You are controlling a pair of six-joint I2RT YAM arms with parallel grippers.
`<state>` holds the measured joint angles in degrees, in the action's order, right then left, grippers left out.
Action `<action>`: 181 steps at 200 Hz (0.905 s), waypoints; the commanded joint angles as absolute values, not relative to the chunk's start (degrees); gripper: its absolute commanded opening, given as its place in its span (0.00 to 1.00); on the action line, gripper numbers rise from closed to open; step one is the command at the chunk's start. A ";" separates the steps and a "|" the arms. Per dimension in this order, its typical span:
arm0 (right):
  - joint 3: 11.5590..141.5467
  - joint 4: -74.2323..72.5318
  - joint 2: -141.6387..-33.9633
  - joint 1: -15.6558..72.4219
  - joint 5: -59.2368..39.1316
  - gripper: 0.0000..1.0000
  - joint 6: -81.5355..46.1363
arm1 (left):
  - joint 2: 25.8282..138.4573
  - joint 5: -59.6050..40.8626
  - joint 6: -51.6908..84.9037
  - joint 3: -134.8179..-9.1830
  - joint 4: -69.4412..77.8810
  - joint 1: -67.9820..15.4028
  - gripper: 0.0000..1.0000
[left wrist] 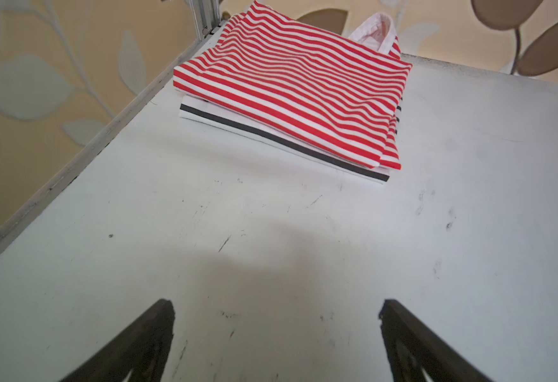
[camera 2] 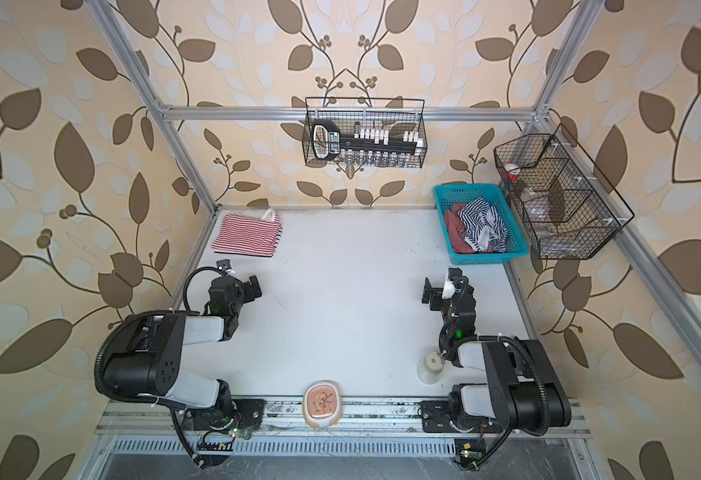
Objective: Fold and stack the tank tops
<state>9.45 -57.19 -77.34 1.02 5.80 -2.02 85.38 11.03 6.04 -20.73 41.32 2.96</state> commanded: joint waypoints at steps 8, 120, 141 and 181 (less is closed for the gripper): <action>10.27 -58.65 -77.34 1.14 6.24 1.00 -0.72 | 85.08 11.86 5.27 -21.50 42.54 2.61 0.99; 10.33 -58.62 -77.41 0.97 5.80 1.00 -0.73 | 85.25 11.51 5.03 -21.80 42.01 2.54 0.99; 10.30 -58.50 -77.50 1.02 5.80 1.00 -0.74 | 85.39 11.67 4.94 -22.08 41.84 2.47 0.99; 10.32 -58.52 -77.42 0.97 5.78 1.00 -0.68 | 85.36 12.02 4.83 -22.10 41.66 2.24 0.99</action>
